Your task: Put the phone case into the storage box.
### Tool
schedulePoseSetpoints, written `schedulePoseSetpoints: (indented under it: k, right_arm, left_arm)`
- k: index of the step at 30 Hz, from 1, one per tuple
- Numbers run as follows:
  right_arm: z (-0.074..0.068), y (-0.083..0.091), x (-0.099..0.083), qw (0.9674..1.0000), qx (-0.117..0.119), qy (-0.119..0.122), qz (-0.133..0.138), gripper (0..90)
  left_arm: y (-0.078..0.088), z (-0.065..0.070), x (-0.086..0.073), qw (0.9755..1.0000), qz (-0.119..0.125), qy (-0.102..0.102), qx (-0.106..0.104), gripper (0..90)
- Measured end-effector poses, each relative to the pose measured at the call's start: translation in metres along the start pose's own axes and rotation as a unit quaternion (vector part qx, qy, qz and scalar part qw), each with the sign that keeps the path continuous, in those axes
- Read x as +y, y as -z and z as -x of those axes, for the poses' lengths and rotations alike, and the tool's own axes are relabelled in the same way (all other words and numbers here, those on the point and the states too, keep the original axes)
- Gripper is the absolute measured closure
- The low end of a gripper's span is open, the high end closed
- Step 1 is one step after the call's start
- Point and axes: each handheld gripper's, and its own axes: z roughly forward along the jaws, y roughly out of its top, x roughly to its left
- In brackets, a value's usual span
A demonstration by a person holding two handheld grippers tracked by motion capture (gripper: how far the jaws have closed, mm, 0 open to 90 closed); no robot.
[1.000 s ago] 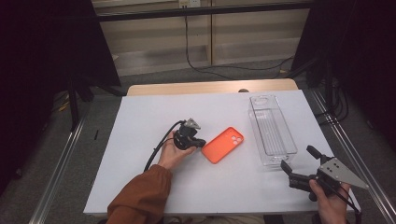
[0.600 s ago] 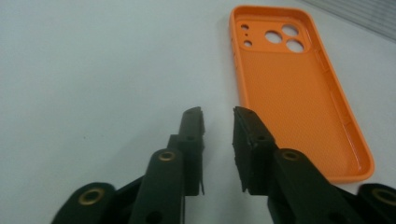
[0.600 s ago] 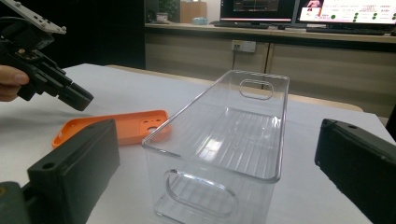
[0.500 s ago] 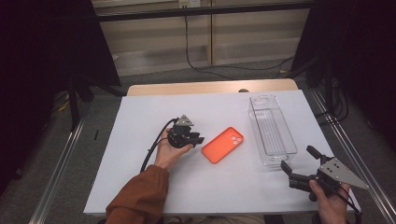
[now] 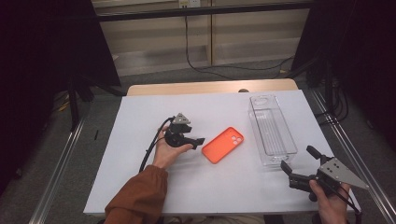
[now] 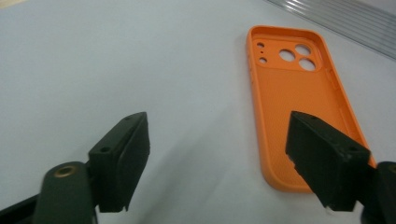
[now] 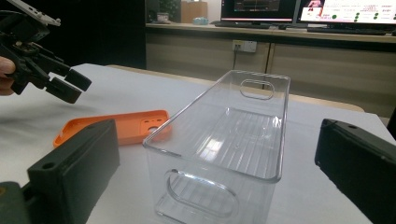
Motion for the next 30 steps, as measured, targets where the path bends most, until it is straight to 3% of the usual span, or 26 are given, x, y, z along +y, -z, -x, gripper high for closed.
schedulePoseSetpoints:
  k: [2, 5, 7, 11, 15, 18, 22, 25, 30]
  right_arm:
    - [0.0, 0.0, 0.0, 1.0, 0.0, 0.0, 0.0, 0.0]
    - [0.0, 0.0, 0.0, 1.0, 0.001, -0.001, 0.0, 0.0]
    - [0.0, 0.0, 0.0, 1.0, 0.001, -0.001, 0.0, 0.0]
    - [0.0, 0.0, 0.0, 1.0, 0.001, -0.001, 0.001, 0.0]
    - [0.0, 0.0, 0.0, 1.0, 0.001, -0.001, 0.0, 0.0]
    - [0.0, 0.0, 0.0, 1.0, 0.002, -0.001, 0.001, 0.0]
    - [0.0, 0.001, 0.0, 1.0, 0.002, -0.002, 0.001, 0.0]
    - [0.0, 0.0, 0.0, 1.0, 0.001, -0.002, 0.0, 0.0]
    - [0.0, 0.0, 0.0, 1.0, 0.001, -0.001, 0.0, 0.0]
  left_arm:
    - [0.001, 0.001, 0.0, 1.0, -0.003, 0.002, 0.005, 11.6]
    - [0.002, 0.002, 0.0, 0.9999, -0.004, 0.013, -0.01, 7.6]
    - [0.003, 0.005, 0.001, 0.9999, -0.009, 0.001, -0.004, 4.4]
    - [0.004, 0.01, 0.003, 0.9999, -0.007, -0.004, -0.011, 4.3]
    - [0.004, 0.016, 0.005, 0.9997, -0.015, -0.021, 0.004, 5.2]
    - [0.002, 0.02, 0.005, 0.9995, -0.015, -0.026, -0.008, 5.6]
    - [-0.004, 0.025, 0.006, 0.9994, 0.0, -0.034, 0.004, 5.6]
    - [-0.007, 0.026, 0.007, 0.9995, 0.005, -0.029, -0.007, 6.3]
    - [-0.013, 0.029, 0.011, 0.9994, -0.012, -0.022, -0.025, 6.3]
